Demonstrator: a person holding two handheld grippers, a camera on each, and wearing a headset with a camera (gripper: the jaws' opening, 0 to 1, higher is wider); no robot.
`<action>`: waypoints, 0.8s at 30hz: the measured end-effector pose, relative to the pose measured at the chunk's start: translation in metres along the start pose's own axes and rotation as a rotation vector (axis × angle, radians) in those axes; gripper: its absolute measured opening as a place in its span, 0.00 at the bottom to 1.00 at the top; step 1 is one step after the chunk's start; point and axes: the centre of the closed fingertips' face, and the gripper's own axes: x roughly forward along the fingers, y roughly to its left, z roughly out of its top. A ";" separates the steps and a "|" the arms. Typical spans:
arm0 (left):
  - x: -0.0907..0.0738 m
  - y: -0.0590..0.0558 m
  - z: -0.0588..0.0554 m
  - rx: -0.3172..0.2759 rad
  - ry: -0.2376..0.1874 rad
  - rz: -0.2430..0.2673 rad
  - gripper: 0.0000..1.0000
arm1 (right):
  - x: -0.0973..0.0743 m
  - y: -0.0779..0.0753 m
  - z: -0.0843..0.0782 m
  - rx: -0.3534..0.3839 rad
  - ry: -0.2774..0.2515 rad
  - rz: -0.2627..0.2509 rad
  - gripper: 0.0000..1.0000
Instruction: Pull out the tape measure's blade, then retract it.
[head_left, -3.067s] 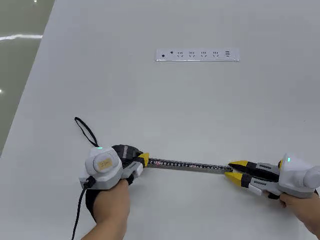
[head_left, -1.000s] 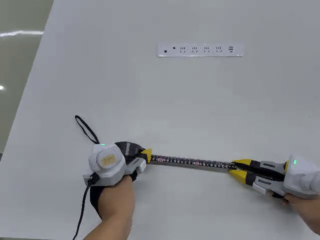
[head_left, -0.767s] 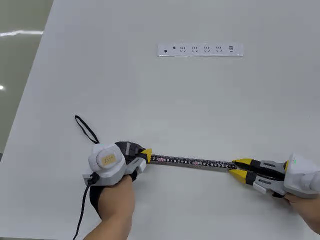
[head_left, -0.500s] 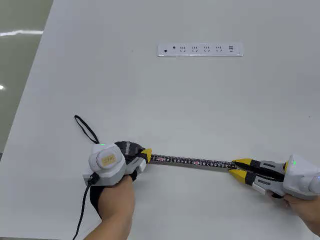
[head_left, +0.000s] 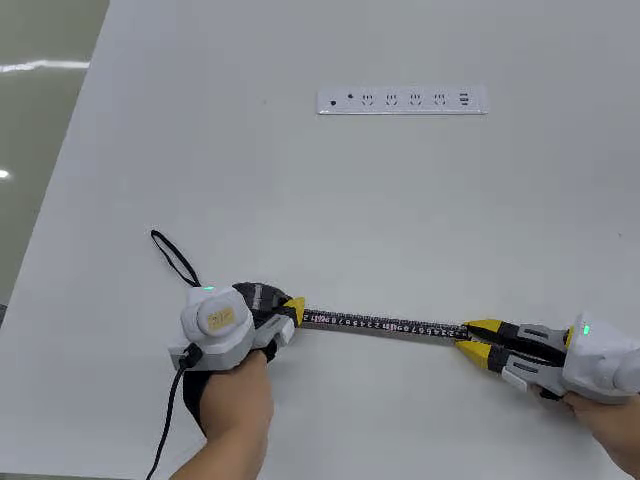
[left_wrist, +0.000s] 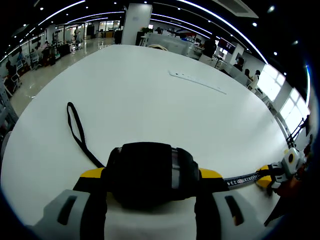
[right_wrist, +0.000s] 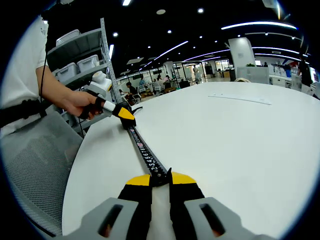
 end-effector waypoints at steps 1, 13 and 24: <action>0.000 0.000 0.000 -0.001 0.002 0.000 0.69 | 0.001 0.001 0.000 -0.001 0.001 0.002 0.11; 0.000 0.000 -0.001 0.001 0.003 -0.003 0.69 | 0.018 0.007 0.005 -0.015 0.002 0.027 0.11; 0.000 0.000 -0.001 -0.001 0.005 -0.005 0.69 | 0.032 0.013 0.008 -0.020 0.004 0.051 0.11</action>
